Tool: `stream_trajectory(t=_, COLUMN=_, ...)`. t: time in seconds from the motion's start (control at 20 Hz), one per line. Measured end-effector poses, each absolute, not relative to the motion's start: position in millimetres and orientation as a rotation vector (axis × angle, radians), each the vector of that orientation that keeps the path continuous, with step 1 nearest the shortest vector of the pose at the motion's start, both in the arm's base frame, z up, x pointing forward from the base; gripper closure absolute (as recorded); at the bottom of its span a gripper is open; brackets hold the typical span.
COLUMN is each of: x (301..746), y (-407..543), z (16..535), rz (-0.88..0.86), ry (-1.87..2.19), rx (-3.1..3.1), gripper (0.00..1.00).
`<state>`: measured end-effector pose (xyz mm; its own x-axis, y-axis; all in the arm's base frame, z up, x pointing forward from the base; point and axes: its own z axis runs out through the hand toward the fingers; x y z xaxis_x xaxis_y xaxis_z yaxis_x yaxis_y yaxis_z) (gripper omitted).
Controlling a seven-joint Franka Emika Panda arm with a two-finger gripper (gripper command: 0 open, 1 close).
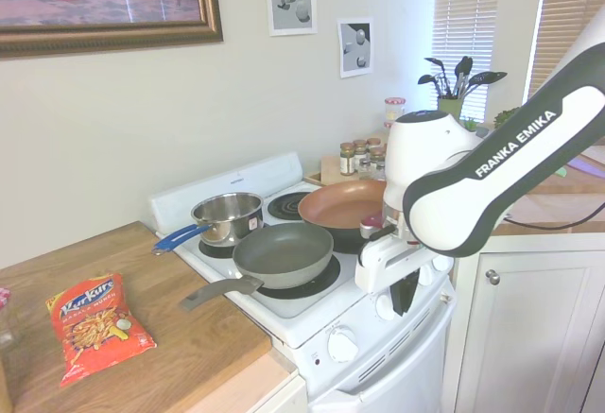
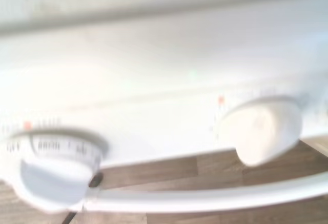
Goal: Turn on the stove on the bottom left
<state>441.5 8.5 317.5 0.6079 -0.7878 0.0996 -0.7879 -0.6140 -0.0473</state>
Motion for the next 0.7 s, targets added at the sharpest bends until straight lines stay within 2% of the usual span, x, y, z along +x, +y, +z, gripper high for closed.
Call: stream_trajectory(t=0.7, x=437.2, y=11.2, z=316.5, rz=0.165, ry=-1.386, rx=2.818, gripper=0.00)
